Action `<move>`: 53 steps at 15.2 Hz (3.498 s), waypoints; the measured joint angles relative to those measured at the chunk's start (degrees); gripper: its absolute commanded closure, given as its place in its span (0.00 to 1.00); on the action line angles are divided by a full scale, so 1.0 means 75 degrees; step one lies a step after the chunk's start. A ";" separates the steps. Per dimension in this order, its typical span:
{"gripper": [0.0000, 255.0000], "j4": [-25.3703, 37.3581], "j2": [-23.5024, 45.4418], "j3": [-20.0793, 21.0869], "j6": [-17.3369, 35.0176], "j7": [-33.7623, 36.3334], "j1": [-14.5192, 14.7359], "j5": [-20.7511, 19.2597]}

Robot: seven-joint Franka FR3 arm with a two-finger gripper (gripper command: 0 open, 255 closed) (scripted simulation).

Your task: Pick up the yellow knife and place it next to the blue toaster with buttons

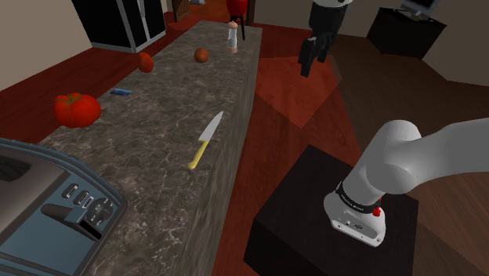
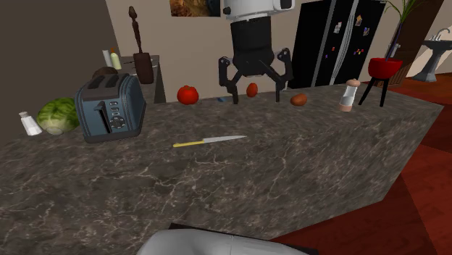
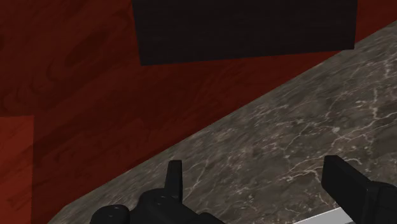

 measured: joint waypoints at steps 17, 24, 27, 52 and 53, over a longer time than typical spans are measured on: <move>0.00 -0.1522 0.1294 0.2357 0.3397 0.4705 -0.0450 0.1563; 0.00 -0.1078 0.3042 0.3584 0.5019 0.7059 -0.1037 0.1415; 0.00 -0.0755 0.3999 0.4149 0.5706 0.8281 -0.1362 0.0974; 1.00 0.0376 0.7032 0.4629 0.7100 1.1867 -0.1717 -0.1758; 1.00 0.0376 0.7033 0.4630 0.7101 1.1868 -0.1716 -0.1758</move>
